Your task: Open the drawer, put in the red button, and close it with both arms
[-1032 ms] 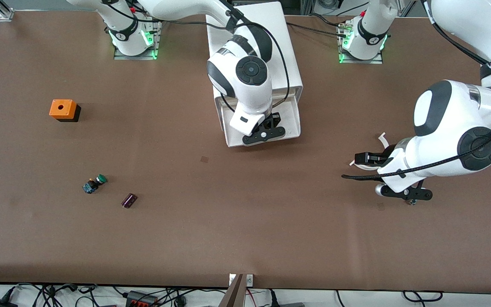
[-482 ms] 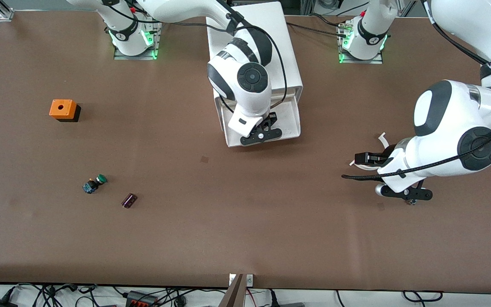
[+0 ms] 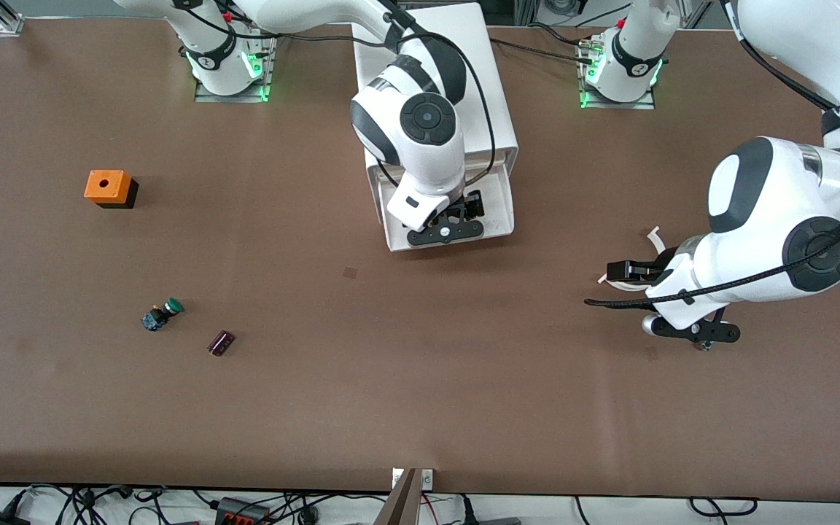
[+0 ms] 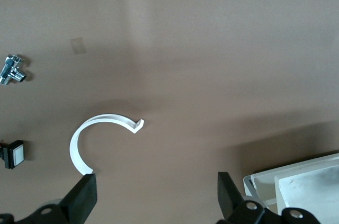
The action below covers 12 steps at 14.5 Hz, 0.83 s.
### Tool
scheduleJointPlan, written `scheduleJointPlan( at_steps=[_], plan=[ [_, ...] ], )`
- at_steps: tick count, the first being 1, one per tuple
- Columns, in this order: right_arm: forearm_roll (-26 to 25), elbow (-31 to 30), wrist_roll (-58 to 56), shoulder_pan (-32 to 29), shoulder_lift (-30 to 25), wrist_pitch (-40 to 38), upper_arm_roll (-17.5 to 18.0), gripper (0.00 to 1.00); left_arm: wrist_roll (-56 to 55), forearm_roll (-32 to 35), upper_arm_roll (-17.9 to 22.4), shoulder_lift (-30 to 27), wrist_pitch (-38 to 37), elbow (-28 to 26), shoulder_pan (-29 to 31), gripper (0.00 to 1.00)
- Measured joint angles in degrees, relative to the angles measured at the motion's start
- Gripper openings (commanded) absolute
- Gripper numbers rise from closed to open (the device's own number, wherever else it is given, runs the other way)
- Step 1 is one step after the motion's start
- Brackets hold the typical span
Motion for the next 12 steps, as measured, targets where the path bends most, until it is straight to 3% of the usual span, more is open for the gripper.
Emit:
scheduleJointPlan(
  at_steps=[3, 6, 9, 12],
  plan=[
    [-0.1, 0.9, 0.0, -4.4, -2.2, -0.3, -2.5, 1.0, -4.7, 0.0, -0.6, 0.0, 3.2, -0.4, -1.1, 1.0],
    [-0.1, 1.0, -1.6, -10.4, -5.1, -4.5, -4.7, 1.0, -10.7, 0.0, -1.2, 0.2, 10.7, -4.2, -3.5, 1.0],
    [-0.1, 0.9, -10.1, -17.8, -7.2, -7.9, -5.1, 1.0, -18.1, 0.0, -1.6, 1.4, 19.1, -8.7, -7.7, 1.0],
    [-0.1, 0.9, -20.6, -25.1, -8.2, -11.4, -5.1, 1.0, -26.1, 0.0, -1.8, 3.0, 22.5, -9.9, -13.3, 1.0]
  ],
)
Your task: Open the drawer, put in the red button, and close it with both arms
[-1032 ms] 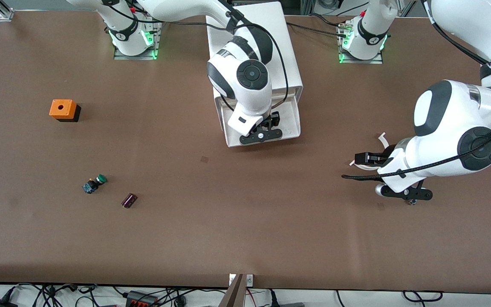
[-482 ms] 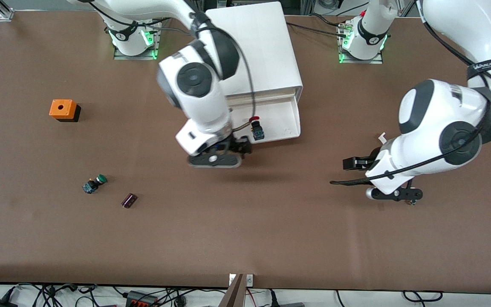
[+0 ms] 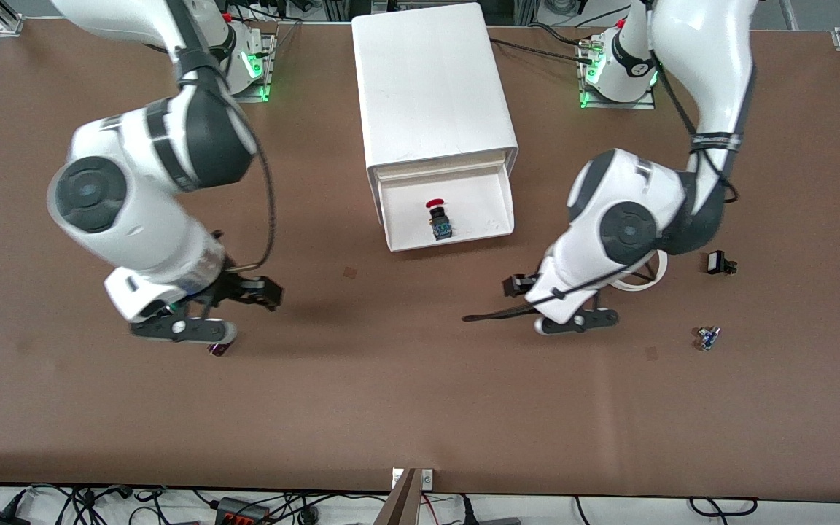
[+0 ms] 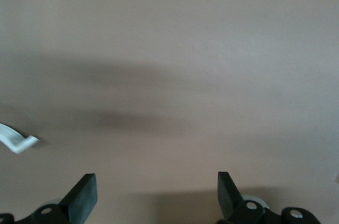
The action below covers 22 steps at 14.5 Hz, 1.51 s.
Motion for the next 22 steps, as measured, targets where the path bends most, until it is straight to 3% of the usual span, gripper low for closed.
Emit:
scheduleJointPlan(
  at_steps=[5, 10, 14, 16, 18, 22],
  plan=[
    [0.0, 0.0, -4.3, -5.9, -0.7, -4.3, 0.1, 1.0, -5.1, 0.0, -0.1, 3.4, 4.3, -0.3, -7.1, 1.0],
    [0.0, -0.3, -4.3, -9.6, -4.7, -9.3, 0.0, 1.0, -5.3, 0.0, -0.3, 4.6, 4.5, -1.2, -8.8, 1.0],
    [-3.5, -5.1, -4.3, -12.8, -10.4, -9.2, 0.5, 1.0, -7.0, -0.6, -2.7, 4.6, 4.4, -3.4, -9.1, 1.0],
    [-4.4, -8.0, -5.6, -16.5, -13.9, -9.1, 3.0, 1.0, -8.6, -2.3, -3.0, 4.6, 4.1, -3.7, -9.1, 1.0],
    [-4.6, -10.6, -10.3, -20.5, -16.9, -9.1, 4.8, 1.0, -8.8, -3.1, -4.1, 4.6, 2.5, -4.5, -8.9, 1.0],
    [-4.6, -14.0, -18.4, -24.1, -20.3, -9.3, 5.1, 1.0, -9.6, -3.4, -6.7, 4.1, -2.4, -5.1, -8.6, 1.0]
  ],
)
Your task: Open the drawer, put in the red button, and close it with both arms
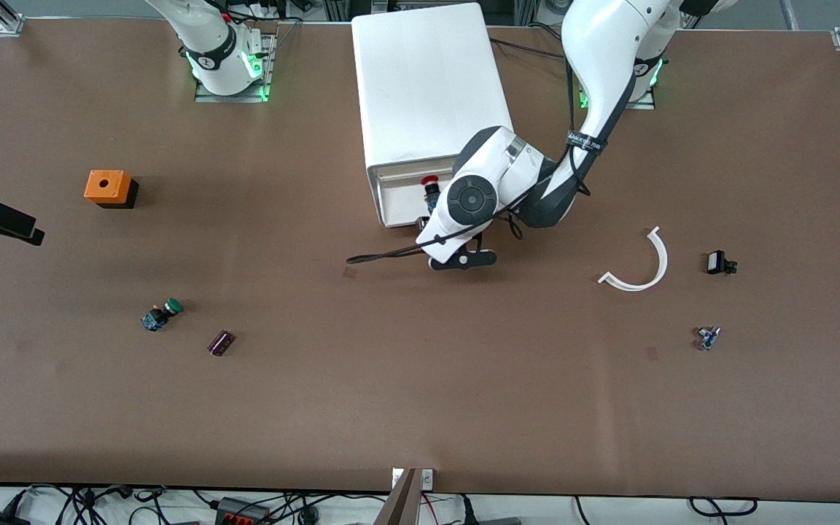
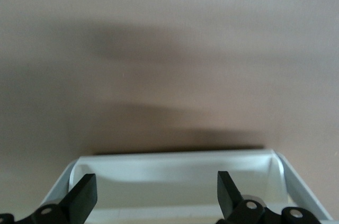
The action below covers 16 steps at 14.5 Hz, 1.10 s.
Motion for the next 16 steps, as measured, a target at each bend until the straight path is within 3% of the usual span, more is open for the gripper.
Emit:
scheduleJointPlan(
  at_steps=[4, 10, 16],
  plan=[
    [0.0, -4.4, -0.2, 0.1, -2.8, 0.3, 0.6, 1.0, 0.0, 0.0, -2.0, -0.4, -2.4, -1.0, 0.0, 1.0],
    [-1.5, -17.5, -0.2, 0.2, -11.6, 5.5, 1.4, 1.0, 0.0, -2.4, -2.7, -0.4, -4.0, -1.7, 0.1, 1.0],
    [-1.8, -20.3, -0.2, 0.2, -13.9, 6.0, 1.5, 1.0, 0.0, -5.3, -2.8, -0.4, -5.4, -2.0, 0.4, 1.0]
  ],
)
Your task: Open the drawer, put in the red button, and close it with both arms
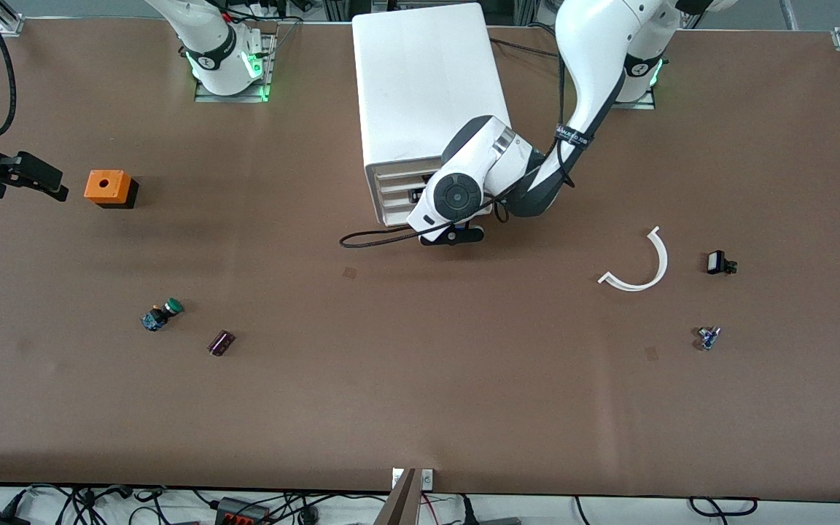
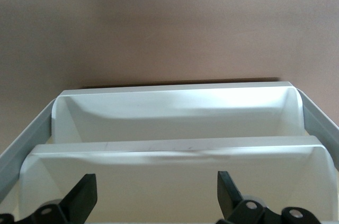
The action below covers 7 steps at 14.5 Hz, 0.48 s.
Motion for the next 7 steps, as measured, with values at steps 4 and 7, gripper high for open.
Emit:
scheduleJointPlan(
  at_steps=[4, 7],
  plan=[
    [0.0, -1.8, 0.0, 0.0, -0.5, 0.3, 0.0, 1.0, 2.1, 0.7, 0.1, -0.3, 0.0, 0.2, 1.0, 1.0],
    [0.0, -1.9, 0.0, 0.0, -0.5, 0.5, 0.0, 1.0, 7.0, 7.5, 0.2, -2.4, 0.0, 2.2, 6.0, 1.0]
  ],
)
